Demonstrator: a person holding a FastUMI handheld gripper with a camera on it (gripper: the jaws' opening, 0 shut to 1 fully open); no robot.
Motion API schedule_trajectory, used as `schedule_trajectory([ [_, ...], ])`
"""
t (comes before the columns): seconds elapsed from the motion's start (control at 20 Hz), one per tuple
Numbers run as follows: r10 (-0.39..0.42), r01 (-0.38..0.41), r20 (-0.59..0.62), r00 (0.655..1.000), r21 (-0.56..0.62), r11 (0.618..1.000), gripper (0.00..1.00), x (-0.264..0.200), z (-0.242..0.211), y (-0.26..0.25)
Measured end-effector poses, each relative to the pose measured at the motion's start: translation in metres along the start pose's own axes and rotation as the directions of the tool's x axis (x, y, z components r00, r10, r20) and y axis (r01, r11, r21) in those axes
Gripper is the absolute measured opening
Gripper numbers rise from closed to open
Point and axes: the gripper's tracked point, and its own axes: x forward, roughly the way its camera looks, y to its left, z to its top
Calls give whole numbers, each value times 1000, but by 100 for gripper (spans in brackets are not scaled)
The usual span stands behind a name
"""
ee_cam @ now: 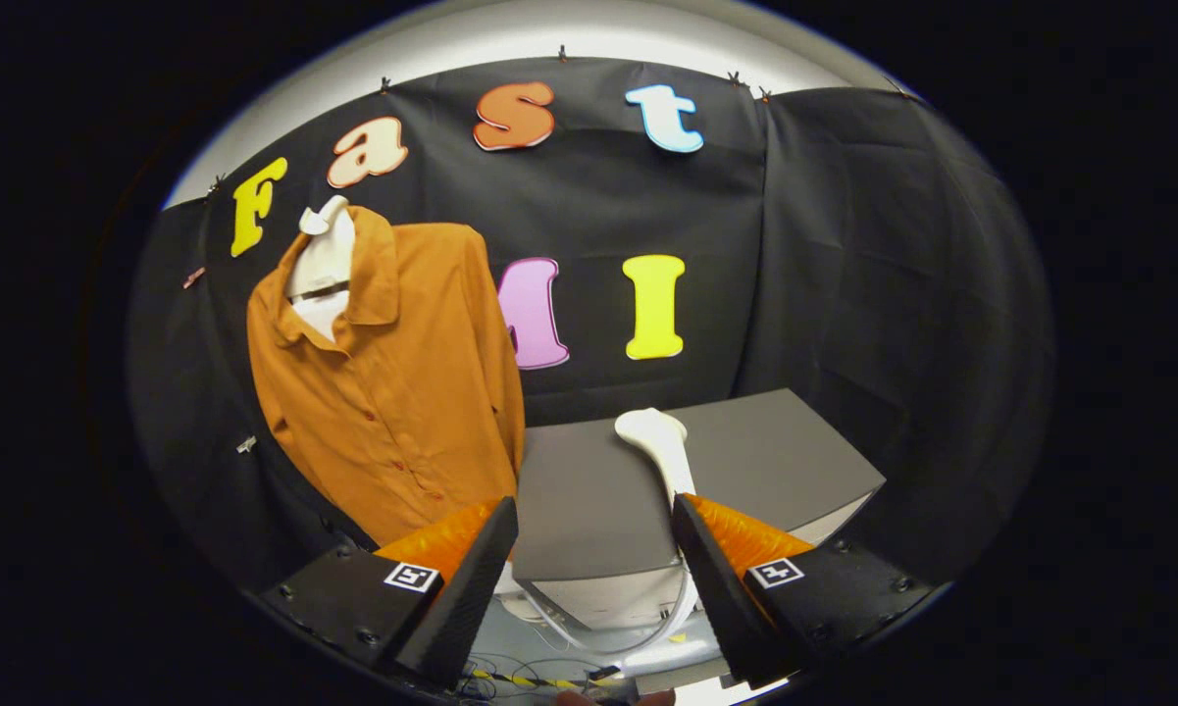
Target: Iron the clothes twice with a garment steamer, once on the left side and once on the right side.
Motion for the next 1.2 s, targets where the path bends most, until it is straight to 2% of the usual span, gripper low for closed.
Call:
schedule_trajectory([
  [0.4,-44,31,-210,977,-63,998,99,90,-49,-57],
  [0.65,-61,48,-301,952,-49,998,99,129,-80,-80],
  [0.7,-59,47,-318,946,-44,998,97,138,-85,-83],
  [0.95,-73,56,-380,922,-55,997,72,157,-110,-94],
  [1.0,-80,63,-393,916,-57,996,60,163,-116,-98],
  [1.05,-67,57,-410,910,-36,998,53,163,-119,-96],
  [1.1,-60,55,-411,910,-22,998,42,166,-122,-95],
  [1.15,-55,52,-399,916,-17,998,41,167,-119,-94],
  [1.2,-43,36,-383,923,-25,999,35,168,-121,-94],
])
